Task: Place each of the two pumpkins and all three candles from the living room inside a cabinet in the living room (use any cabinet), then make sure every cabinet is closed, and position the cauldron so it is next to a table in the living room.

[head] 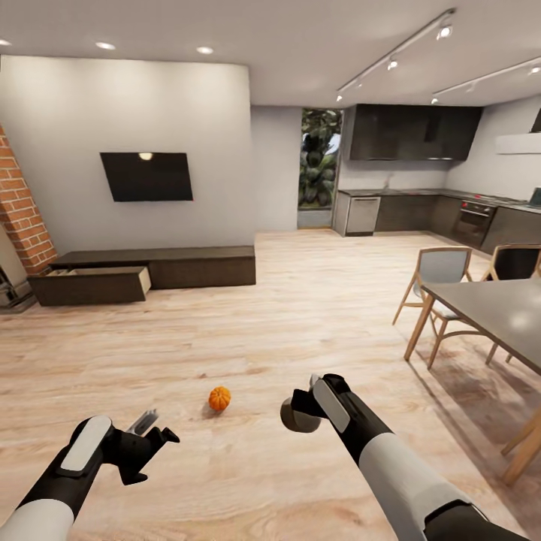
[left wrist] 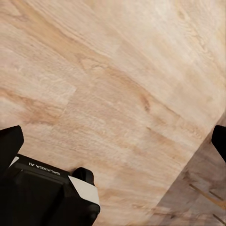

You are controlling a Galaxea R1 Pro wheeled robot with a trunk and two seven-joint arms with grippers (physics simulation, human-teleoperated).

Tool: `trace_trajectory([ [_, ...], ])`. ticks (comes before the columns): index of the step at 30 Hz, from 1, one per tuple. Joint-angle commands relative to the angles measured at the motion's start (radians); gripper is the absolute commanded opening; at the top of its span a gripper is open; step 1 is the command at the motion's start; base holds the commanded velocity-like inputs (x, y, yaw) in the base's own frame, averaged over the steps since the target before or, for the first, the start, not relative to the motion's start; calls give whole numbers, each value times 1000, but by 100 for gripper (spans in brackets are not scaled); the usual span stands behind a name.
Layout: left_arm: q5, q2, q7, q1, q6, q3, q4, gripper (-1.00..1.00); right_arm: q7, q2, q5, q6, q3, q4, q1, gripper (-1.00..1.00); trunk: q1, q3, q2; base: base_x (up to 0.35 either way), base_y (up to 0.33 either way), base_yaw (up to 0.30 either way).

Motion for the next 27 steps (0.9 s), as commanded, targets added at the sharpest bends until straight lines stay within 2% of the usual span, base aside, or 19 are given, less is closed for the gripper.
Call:
trace_trajectory([
  [1, 0, 0, 0, 0, 0, 0, 0, 100, 0, 0, 0, 0, 0, -1, 0, -100, 0, 0, 0, 0, 0, 45],
  [7, 0, 0, 0, 0, 0, 0, 0, 100, 0, 0, -1, 0, 1, -2, 0, -100, 0, 0, 0, 0, 0, 183],
  [27, 0, 1, 0, 0, 0, -1, 0, 100, -1, 1, 0, 0, 1, -2, 0, -100, 0, 0, 0, 5, 0, 290],
])
